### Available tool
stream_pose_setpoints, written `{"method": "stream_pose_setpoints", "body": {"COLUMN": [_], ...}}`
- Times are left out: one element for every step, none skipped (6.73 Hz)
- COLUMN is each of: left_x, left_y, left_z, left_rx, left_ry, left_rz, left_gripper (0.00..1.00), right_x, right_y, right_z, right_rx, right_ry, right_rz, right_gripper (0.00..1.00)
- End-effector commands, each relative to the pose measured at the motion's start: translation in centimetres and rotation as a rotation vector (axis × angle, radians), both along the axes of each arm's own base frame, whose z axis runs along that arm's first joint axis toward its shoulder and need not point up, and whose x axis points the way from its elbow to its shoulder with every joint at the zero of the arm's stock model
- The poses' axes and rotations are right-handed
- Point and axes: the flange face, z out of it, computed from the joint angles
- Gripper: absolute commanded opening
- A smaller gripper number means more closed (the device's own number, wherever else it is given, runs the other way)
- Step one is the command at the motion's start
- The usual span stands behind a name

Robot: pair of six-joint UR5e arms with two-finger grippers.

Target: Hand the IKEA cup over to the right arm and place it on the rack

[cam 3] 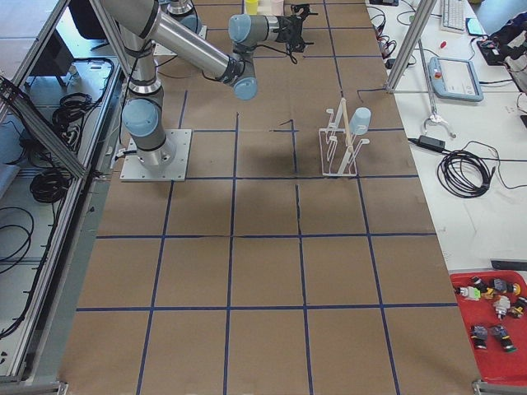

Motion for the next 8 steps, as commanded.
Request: {"method": "stream_pose_setpoints", "body": {"left_x": [-0.2, -2.0, -4.5, -7.6, -11.0, -13.8, -16.7, -19.5], "left_y": [-7.0, -9.0, -11.2, -12.2, -12.5, -12.1, -11.2, -9.8], "left_z": [0.6, -0.1, -0.7, -1.2, -1.1, -2.5, -3.8, -6.2], "left_rx": [-0.249, -0.368, -0.544, -0.617, -0.743, -0.803, -0.869, -0.94], "left_ry": [0.13, 0.238, 0.324, 0.342, 0.43, 0.466, 0.485, 0.521], "left_rz": [-0.185, -0.227, -0.33, -0.408, -0.496, -0.561, -0.628, -0.7], "left_gripper": [0.0, 0.0, 0.0, 0.0, 0.0, 0.0, 0.0, 0.0], "right_x": [0.1, 0.1, 0.1, 0.1, 0.1, 0.1, 0.1, 0.1], "right_y": [0.5, 0.3, 0.4, 0.3, 0.2, 0.2, 0.2, 0.2], "right_z": [0.2, -0.1, -0.1, -0.1, -0.4, -0.2, -0.3, -0.3], "right_rx": [0.012, 0.011, 0.009, 0.012, 0.017, 0.012, 0.014, 0.014], "right_ry": [-0.11, -0.11, -0.11, -0.11, -0.109, -0.11, -0.109, -0.109], "right_rz": [-0.038, -0.038, -0.037, -0.038, -0.038, -0.038, -0.038, -0.038], "right_gripper": [1.0, 1.0, 1.0, 1.0, 1.0, 1.0, 1.0, 1.0]}}
